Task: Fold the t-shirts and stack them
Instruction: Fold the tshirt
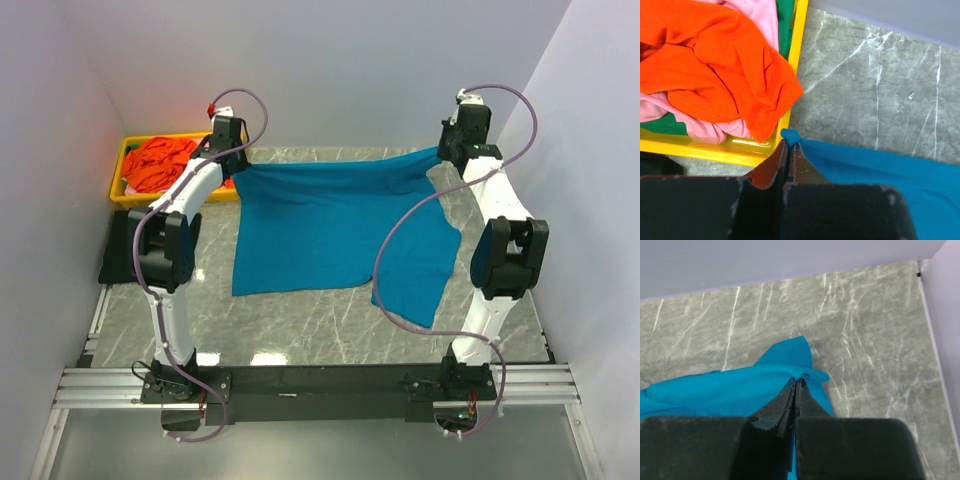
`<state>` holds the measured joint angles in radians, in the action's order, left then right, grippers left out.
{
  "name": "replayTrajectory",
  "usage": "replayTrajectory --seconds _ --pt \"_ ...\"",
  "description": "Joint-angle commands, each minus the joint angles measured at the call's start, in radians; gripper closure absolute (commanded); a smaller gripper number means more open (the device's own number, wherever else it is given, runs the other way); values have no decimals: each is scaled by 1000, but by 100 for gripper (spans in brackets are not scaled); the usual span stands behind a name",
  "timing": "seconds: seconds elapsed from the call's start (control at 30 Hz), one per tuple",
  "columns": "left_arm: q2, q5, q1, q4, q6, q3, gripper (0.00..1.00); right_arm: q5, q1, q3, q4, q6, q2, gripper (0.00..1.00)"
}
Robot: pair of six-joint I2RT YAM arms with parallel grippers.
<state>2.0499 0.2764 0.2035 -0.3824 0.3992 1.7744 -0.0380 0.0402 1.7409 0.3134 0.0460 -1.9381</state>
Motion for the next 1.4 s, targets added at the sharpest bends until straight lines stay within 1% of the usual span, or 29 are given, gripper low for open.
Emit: replayTrajectory --seconds 0.0,0.13,0.2,0.3,0.4,0.43,0.5,0.53,0.57,0.6,0.63,0.67,0.7,0.73,0.77,0.83,0.87,0.97,1.0,1.1,1.2,1.27,1.37 --pt "-76 -12 -4 -4 -23 2 99 -56 10 -30 -62 -5 114 100" --pt "-117 -25 -4 -6 -13 -42 99 -91 12 -90 -68 18 171 100" --pt "-131 -19 -4 -32 -13 -33 99 -109 12 -110 -63 31 214 100" --pt "-181 3 -3 -69 -14 -10 99 -148 10 -154 -71 49 312 100" --pt "-275 3 -3 -73 -14 -13 99 -187 10 -191 -83 64 438 100" --pt "-333 -3 -4 -75 -13 -15 99 -200 12 -196 -80 66 471 100" --pt "-394 -28 -4 -73 -17 -18 99 -232 12 -205 -66 58 572 100" --pt "-457 -37 -3 -73 -22 -20 99 -240 12 -210 -63 54 608 100" --pt "-491 -51 0 -75 -26 -23 99 -247 12 -216 -56 51 681 100" --pt "-523 -57 4 -75 -29 -29 99 -258 12 -221 -48 43 720 100" --pt "-590 -65 8 -75 -33 -33 99 -261 12 -225 -40 37 757 100" --pt "-624 -83 17 -73 -42 -39 99 -266 12 -225 -22 32 831 100" --pt "-660 -95 22 -69 -46 -53 99 -270 10 -225 -11 20 867 100" --pt "-730 -103 28 -67 -49 -61 99 -270 10 -227 1 11 905 100" --pt "-766 -112 42 -64 -59 -69 99 -269 10 -227 21 5 979 100" --pt "-859 -137 54 -72 -62 -82 100 -264 10 -225 44 -21 1051 100" --pt "-890 -143 63 -76 -65 -84 100 -261 12 -218 64 -27 1117 100" --pt "-990 -167 66 -98 -74 -81 100 -264 12 -183 108 -77 1221 100" --pt "-1026 -172 68 -105 -74 -73 100 -263 10 -167 121 -99 1237 100" --pt "-1060 -195 68 -144 -76 -31 100 -261 12 -89 179 -132 1268 100" --pt "-1062 -224 68 -193 -79 28 100 -264 10 -24 205 -159 1274 100" --pt "-1056 -247 70 -210 -82 40 100 -248 12 8 205 -188 1265 100" --pt "-1021 -261 68 -228 -94 45 100 -223 10 40 242 -213 1205 100"
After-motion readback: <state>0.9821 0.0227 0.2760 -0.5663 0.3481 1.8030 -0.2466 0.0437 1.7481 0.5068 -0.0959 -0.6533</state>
